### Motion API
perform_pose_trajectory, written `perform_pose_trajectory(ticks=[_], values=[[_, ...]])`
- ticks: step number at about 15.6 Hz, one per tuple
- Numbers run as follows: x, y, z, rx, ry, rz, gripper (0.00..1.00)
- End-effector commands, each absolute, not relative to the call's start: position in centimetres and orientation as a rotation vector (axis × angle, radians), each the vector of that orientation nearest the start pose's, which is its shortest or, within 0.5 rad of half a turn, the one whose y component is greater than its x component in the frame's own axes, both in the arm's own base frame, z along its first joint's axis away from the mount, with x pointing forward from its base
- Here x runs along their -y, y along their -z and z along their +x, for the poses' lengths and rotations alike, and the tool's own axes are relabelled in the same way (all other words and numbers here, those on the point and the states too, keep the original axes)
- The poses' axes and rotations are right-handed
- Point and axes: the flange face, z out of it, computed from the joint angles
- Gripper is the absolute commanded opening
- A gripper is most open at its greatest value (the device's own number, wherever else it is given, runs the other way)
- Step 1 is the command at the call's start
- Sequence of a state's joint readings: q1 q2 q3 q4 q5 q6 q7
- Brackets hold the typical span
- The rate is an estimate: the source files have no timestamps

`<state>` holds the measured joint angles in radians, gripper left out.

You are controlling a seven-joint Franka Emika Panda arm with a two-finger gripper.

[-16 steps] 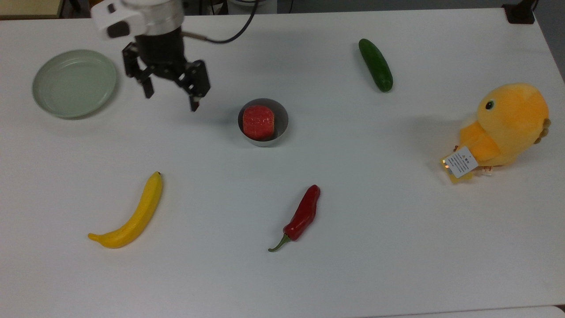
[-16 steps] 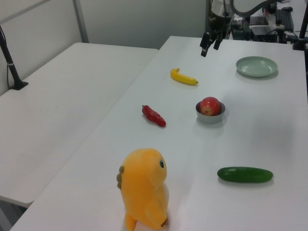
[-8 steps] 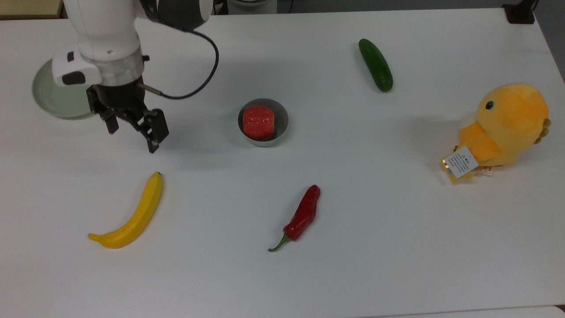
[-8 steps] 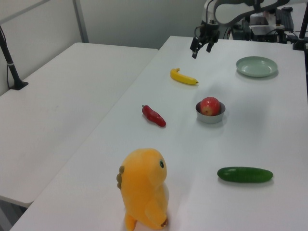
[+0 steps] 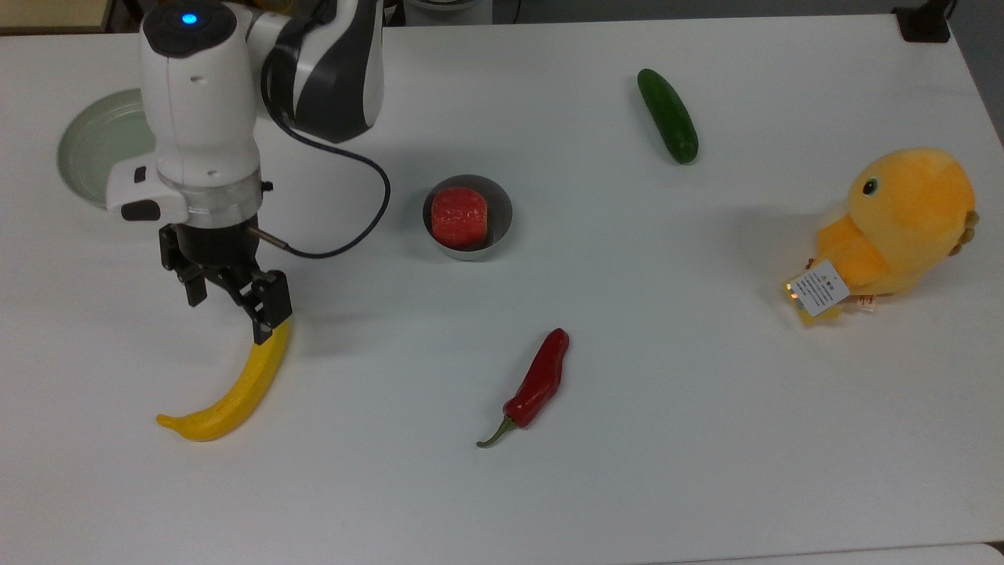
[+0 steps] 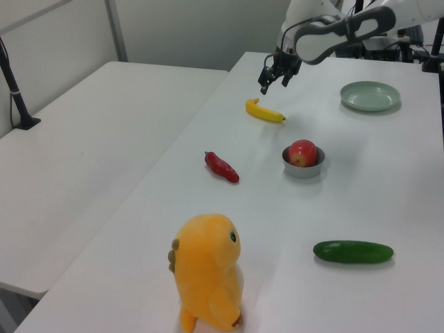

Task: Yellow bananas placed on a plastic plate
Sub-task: 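Close the gripper on the middle of the yellow banana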

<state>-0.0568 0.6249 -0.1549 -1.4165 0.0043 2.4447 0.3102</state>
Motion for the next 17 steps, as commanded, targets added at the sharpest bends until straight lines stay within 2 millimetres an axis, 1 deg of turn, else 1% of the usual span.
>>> perform_pose_trajectory(ticks=[1,5,6,7,11,13,14,15,17], values=[[12.5,-35.5,76.1,-0.791,0.729,-3.092,1.0],[11.8,-32.5,76.5,-0.763,0.739,-3.105,1.0],[11.1,-32.0,76.7,-0.753,0.749,-3.101,1.0],[10.8,-31.9,76.9,-0.763,0.774,-3.086,1.0],[10.4,-30.8,76.9,-0.782,0.772,-3.095,0.99],[10.2,-30.7,76.9,-0.798,0.783,-3.101,0.77],[10.1,-30.5,76.9,-0.806,0.785,-3.109,0.75],[10.0,-30.4,76.8,-0.81,0.787,-3.117,0.58],[9.9,-30.2,76.8,-0.824,0.796,-3.123,0.38]])
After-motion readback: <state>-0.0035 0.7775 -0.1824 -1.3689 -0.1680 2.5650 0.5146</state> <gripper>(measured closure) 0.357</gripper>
